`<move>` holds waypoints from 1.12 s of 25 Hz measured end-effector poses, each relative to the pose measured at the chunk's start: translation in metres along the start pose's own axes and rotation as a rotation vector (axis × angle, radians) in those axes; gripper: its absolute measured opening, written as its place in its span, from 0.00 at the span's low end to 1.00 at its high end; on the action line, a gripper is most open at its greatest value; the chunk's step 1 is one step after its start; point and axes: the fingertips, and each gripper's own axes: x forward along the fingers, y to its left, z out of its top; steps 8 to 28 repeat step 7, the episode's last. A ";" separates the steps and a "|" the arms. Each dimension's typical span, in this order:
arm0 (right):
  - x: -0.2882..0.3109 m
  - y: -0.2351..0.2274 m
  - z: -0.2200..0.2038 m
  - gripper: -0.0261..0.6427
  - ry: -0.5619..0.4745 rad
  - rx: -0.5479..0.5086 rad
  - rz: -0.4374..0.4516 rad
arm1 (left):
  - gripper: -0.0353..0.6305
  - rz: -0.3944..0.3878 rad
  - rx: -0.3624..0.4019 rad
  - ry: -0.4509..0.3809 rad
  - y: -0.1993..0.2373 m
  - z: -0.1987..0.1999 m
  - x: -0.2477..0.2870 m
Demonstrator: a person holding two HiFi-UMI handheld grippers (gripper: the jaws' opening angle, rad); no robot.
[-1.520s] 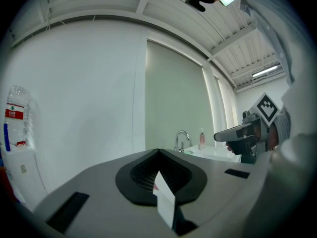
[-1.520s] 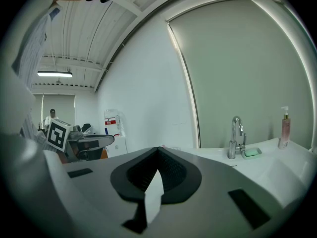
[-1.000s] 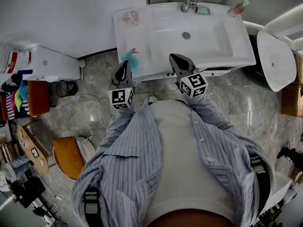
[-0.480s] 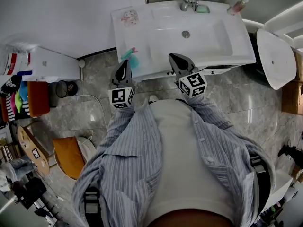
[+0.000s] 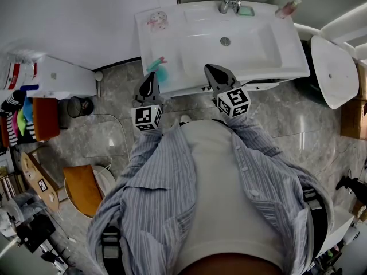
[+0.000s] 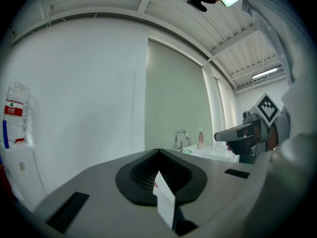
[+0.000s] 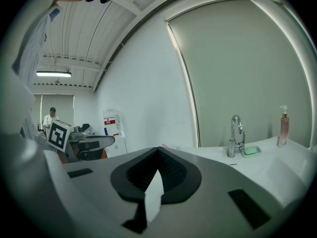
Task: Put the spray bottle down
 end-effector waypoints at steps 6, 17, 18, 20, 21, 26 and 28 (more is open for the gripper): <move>-0.002 -0.003 0.000 0.06 -0.001 -0.002 -0.003 | 0.06 0.000 0.000 0.000 -0.003 -0.001 0.001; -0.003 -0.003 0.000 0.06 -0.002 -0.002 -0.002 | 0.06 0.000 -0.001 0.000 -0.003 -0.001 0.001; -0.003 -0.003 0.000 0.06 -0.002 -0.002 -0.002 | 0.06 0.000 -0.001 0.000 -0.003 -0.001 0.001; -0.003 -0.003 0.000 0.06 -0.002 -0.002 -0.002 | 0.06 0.000 -0.001 0.000 -0.003 -0.001 0.001; -0.003 -0.003 0.000 0.06 -0.002 -0.002 -0.002 | 0.06 0.000 -0.001 0.000 -0.003 -0.001 0.001; -0.003 -0.003 0.000 0.06 -0.002 -0.002 -0.002 | 0.06 0.000 -0.001 0.000 -0.003 -0.001 0.001; -0.003 -0.003 0.000 0.06 -0.002 -0.002 -0.002 | 0.06 0.000 -0.001 0.000 -0.003 -0.001 0.001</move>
